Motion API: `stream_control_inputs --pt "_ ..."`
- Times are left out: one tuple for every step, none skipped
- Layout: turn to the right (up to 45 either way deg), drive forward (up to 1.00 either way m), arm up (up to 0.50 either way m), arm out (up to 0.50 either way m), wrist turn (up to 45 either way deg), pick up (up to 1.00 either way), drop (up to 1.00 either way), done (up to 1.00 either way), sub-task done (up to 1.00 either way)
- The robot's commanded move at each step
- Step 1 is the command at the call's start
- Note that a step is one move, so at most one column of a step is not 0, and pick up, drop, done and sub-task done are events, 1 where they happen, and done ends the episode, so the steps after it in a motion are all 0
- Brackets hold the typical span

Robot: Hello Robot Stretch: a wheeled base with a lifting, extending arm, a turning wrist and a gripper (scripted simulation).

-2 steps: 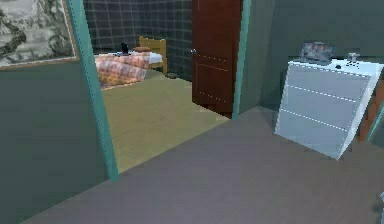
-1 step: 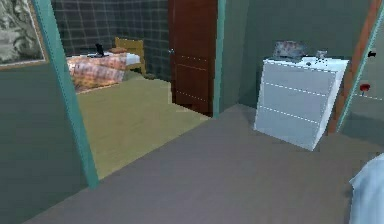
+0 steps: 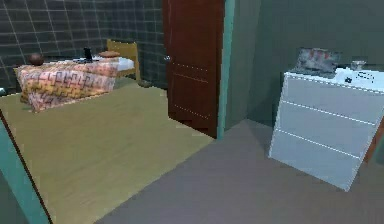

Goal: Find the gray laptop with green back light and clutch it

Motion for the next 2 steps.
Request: stream_control_inputs --pt "42.0 0.0 0.0 0.0 0.0 0.0 0.0 0.0 0.0" --pt "0.0 1.0 0.0 0.0 0.0 0.0 0.0 0.0 0.0"
